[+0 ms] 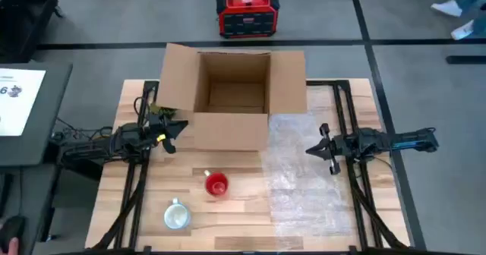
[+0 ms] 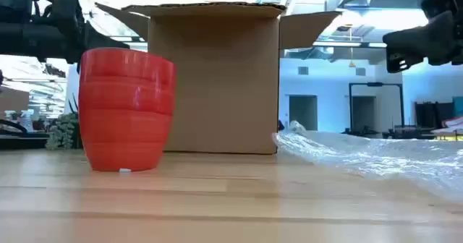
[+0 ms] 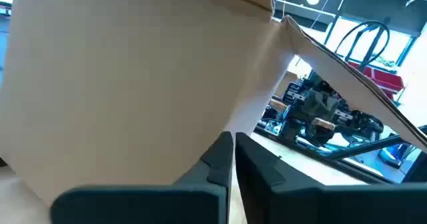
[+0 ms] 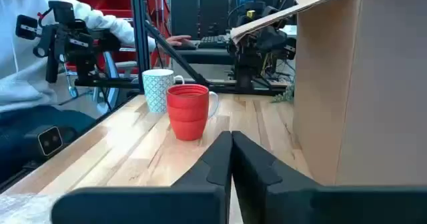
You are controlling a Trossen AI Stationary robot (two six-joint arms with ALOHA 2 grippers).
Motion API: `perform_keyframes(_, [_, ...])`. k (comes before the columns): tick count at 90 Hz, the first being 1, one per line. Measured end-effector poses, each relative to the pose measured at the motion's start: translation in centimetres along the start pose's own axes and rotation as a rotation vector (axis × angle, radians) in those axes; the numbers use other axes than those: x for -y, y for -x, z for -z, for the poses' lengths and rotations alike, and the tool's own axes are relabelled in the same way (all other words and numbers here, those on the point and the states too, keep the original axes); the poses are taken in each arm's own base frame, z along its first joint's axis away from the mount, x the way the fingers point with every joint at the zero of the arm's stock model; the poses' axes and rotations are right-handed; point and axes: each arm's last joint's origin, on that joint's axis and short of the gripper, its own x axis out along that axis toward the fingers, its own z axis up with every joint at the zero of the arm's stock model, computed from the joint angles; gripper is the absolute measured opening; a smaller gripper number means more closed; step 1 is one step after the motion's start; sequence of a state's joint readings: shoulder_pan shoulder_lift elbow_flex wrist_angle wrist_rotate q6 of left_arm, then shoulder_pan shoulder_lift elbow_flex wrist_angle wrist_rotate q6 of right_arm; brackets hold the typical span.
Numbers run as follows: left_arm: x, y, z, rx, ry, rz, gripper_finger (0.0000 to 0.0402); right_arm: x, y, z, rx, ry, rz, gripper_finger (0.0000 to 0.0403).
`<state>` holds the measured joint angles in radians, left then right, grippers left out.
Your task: Wrap mug
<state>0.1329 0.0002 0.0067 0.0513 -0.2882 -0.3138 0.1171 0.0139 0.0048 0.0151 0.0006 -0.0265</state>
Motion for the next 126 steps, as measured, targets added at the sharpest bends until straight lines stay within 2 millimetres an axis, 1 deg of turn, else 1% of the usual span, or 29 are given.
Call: perform_keyframes(126, [0.02, -0.03, -0.12, 0.013, 0.016, 0.0, 0.0, 0.0, 0.0, -0.01, 0.001, 0.0, 0.0, 0.0])
